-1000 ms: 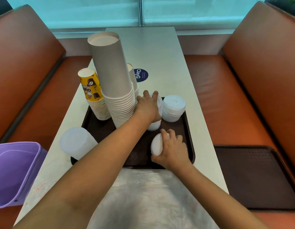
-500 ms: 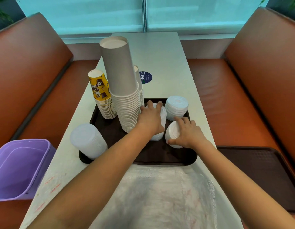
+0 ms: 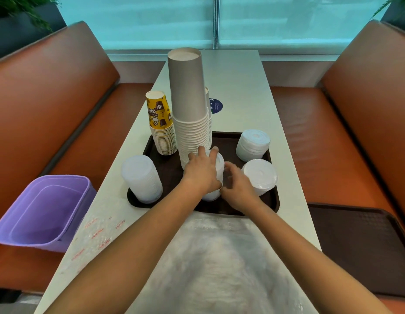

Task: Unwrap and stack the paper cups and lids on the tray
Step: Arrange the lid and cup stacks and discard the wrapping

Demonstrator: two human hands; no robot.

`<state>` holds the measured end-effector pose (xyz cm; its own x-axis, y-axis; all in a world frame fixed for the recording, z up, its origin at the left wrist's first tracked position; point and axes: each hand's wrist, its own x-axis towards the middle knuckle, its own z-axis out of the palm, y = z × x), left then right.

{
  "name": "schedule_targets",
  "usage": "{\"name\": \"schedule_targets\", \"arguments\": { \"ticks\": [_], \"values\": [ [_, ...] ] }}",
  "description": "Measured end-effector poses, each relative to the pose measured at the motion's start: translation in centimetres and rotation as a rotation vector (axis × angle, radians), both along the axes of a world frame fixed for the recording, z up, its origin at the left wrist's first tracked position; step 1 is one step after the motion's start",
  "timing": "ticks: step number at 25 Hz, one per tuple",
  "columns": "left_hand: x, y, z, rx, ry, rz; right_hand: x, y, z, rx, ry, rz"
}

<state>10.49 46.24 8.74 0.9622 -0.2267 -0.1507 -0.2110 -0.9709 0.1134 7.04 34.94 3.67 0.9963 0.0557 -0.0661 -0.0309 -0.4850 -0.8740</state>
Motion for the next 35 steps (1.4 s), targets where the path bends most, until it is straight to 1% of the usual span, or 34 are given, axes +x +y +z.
{"name": "schedule_targets", "arguments": {
  "ticks": [2,4,8,10,13,15,18,21,26,31,35],
  "values": [
    [-0.6,0.9,0.0,0.012,-0.018,0.005,-0.1,1.1,-2.0,0.047,0.090,0.062],
    [-1.0,1.6,0.0,0.028,-0.028,0.019,0.1,2.0,-3.4,0.116,0.152,0.059],
    [-1.4,3.3,0.1,0.046,-0.040,0.054,0.1,3.5,-4.5,0.145,0.173,0.056],
    [-1.5,4.2,0.1,0.041,-0.052,0.055,0.3,3.9,-4.2,0.156,0.135,0.016],
    [-1.3,5.1,-0.1,0.033,-0.072,0.060,2.3,3.5,-1.4,0.113,-0.096,-0.228],
    [-1.1,5.6,0.0,0.038,-0.082,0.064,4.7,3.2,1.7,0.113,-0.187,-0.290],
    [-0.9,5.8,0.1,0.043,-0.089,0.062,8.0,3.8,5.5,0.116,-0.176,-0.190],
    [-1.0,5.9,-0.1,0.038,-0.094,0.053,9.5,5.8,6.4,0.134,-0.231,-0.091],
    [-0.7,6.0,-0.4,0.058,-0.118,0.034,10.3,7.5,5.8,0.164,-0.276,-0.192],
    [-0.5,6.0,-0.6,0.042,-0.090,0.069,10.1,4.0,5.7,0.122,-0.237,-0.215],
    [-0.4,5.8,-0.7,0.055,-0.077,0.081,10.2,0.9,5.4,0.139,-0.239,-0.265]
  ]
}}
